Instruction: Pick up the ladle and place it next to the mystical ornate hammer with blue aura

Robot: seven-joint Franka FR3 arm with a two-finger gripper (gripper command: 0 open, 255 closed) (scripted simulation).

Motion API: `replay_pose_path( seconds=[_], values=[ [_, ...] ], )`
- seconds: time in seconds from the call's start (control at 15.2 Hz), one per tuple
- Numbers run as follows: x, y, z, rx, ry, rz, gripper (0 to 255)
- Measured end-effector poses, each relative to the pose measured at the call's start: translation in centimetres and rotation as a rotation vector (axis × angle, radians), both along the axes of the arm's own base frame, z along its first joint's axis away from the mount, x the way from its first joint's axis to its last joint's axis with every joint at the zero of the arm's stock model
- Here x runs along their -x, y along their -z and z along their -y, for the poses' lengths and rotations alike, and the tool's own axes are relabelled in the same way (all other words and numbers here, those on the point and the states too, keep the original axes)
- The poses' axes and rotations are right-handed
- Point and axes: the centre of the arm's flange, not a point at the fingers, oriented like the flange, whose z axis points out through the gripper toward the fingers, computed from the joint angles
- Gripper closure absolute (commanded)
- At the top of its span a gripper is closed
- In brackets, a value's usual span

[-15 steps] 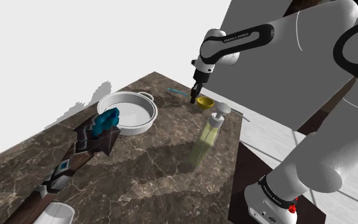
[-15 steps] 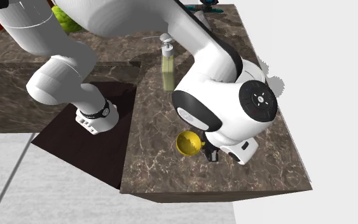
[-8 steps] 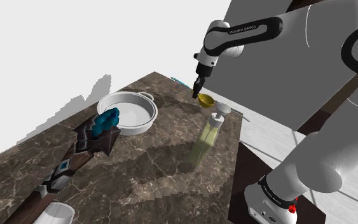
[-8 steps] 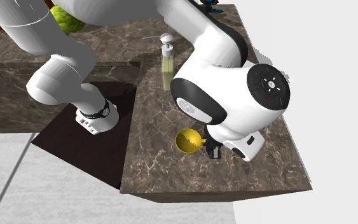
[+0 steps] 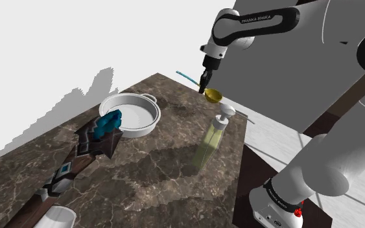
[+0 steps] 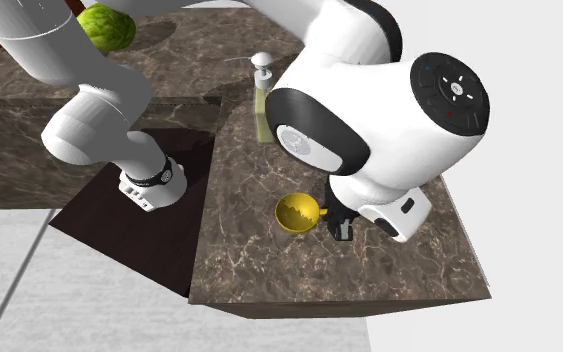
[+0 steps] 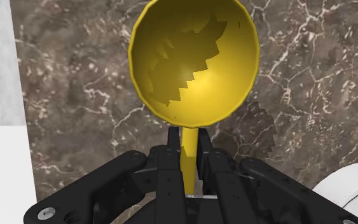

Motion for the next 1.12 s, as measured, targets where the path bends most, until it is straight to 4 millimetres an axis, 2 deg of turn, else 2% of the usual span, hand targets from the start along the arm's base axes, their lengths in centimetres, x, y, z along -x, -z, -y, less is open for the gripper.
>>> replay_pose_path(
  seconds=[1.12],
  values=[
    [-0.2, -9.0, 0.1, 0.000, 0.000, 0.000, 255]
  ],
)
